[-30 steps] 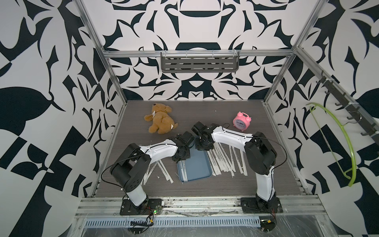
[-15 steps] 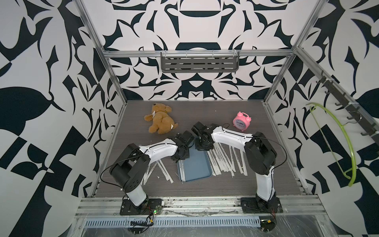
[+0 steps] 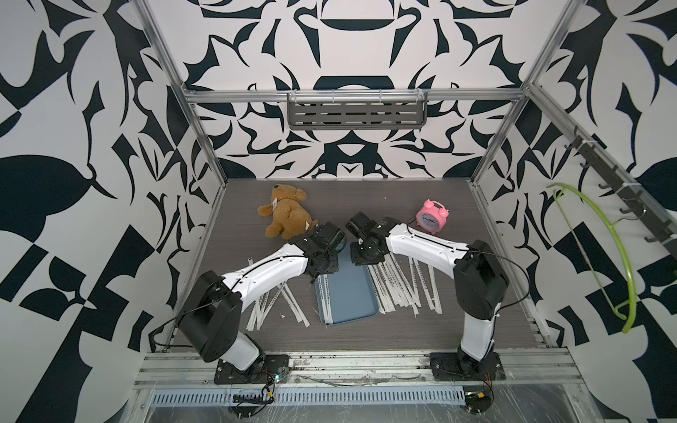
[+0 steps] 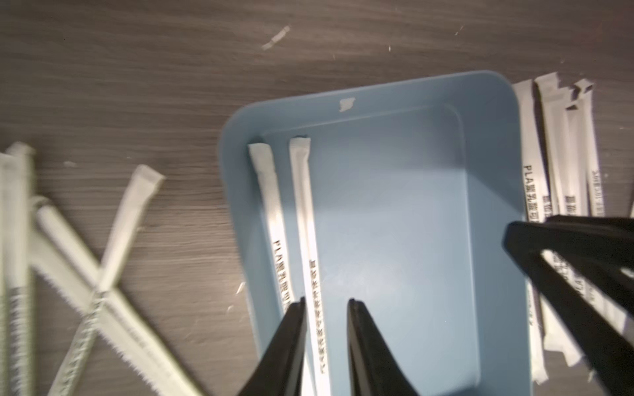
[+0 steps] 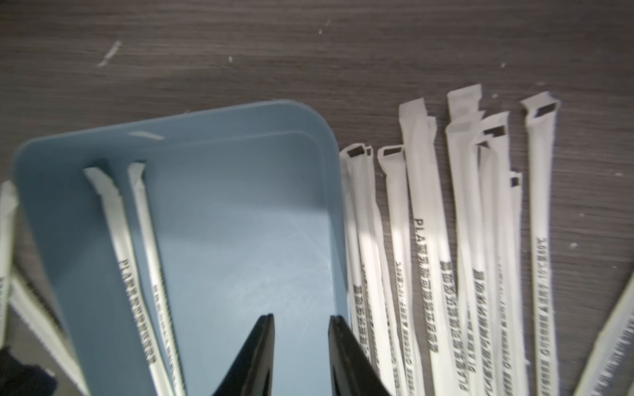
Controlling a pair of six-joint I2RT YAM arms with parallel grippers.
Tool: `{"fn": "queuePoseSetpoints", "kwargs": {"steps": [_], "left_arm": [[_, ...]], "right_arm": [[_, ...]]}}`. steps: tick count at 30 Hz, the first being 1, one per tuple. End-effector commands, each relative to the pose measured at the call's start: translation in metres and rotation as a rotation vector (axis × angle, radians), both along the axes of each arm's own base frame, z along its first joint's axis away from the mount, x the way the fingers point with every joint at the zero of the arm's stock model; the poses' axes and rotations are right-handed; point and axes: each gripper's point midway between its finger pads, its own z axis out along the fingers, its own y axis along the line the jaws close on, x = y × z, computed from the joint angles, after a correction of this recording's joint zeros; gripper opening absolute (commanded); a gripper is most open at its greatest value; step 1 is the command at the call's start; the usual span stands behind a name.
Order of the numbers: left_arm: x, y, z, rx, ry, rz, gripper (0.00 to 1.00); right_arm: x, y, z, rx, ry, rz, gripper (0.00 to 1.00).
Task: Put the straws into the storage box
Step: Pick up the straw from the center of the board.
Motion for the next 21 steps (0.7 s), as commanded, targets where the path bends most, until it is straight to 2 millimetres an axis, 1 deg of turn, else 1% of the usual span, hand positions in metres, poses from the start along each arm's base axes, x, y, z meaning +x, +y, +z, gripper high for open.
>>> {"fn": "queuePoseSetpoints", "kwargs": {"steps": [1, 2, 3, 4, 5, 6, 7, 8, 10, 11, 12, 14, 17, 21], "left_arm": [[0.0, 0.028, 0.044, 0.025, -0.119, 0.037, 0.45], [0.0, 0.037, 0.051, 0.04, -0.154, 0.052, 0.52], [0.001, 0.047, 0.054, 0.066, -0.187, 0.069, 0.6], [-0.001, 0.059, 0.065, 0.074, -0.24, 0.093, 0.67], [-0.001, 0.067, 0.068, 0.088, -0.268, 0.112, 0.72], [-0.003, 0.074, 0.067, 0.098, -0.287, 0.121, 0.78], [-0.004, 0.079, 0.067, 0.097, -0.302, 0.129, 0.81], [-0.005, 0.081, 0.068, 0.085, -0.313, 0.135, 0.84], [-0.006, 0.08, 0.068, 0.036, -0.329, 0.131, 0.84], [-0.006, 0.076, 0.068, 0.006, -0.338, 0.124, 0.88], [-0.006, 0.072, 0.067, -0.029, -0.346, 0.118, 0.89], [-0.006, 0.06, 0.066, -0.104, -0.345, 0.098, 0.89], [-0.007, 0.051, 0.054, -0.162, -0.304, 0.098, 0.89], [-0.009, 0.045, 0.043, -0.168, -0.255, 0.085, 0.89]], "right_arm": [[-0.009, -0.029, 0.031, -0.02, -0.033, 0.008, 0.28], [-0.011, -0.042, 0.032, -0.023, -0.034, -0.013, 0.27], [-0.012, -0.061, 0.032, -0.029, -0.029, -0.048, 0.25], [-0.014, -0.084, 0.029, -0.043, -0.02, -0.088, 0.25], [-0.015, -0.104, 0.027, -0.062, -0.012, -0.118, 0.25], [-0.018, -0.128, 0.022, -0.09, 0.007, -0.155, 0.25], [-0.019, -0.147, 0.019, -0.097, 0.024, -0.185, 0.27], [-0.021, -0.161, 0.017, -0.101, 0.036, -0.209, 0.28], [-0.024, -0.195, 0.006, -0.123, 0.07, -0.273, 0.32], [-0.025, -0.204, 0.0, -0.114, 0.091, -0.294, 0.33], [-0.026, -0.211, -0.006, -0.113, 0.104, -0.306, 0.35], [-0.027, -0.219, -0.015, -0.148, 0.117, -0.298, 0.37], [-0.031, -0.217, -0.034, -0.154, 0.169, -0.271, 0.38], [-0.031, -0.215, -0.051, -0.153, 0.2, -0.262, 0.37]]}}
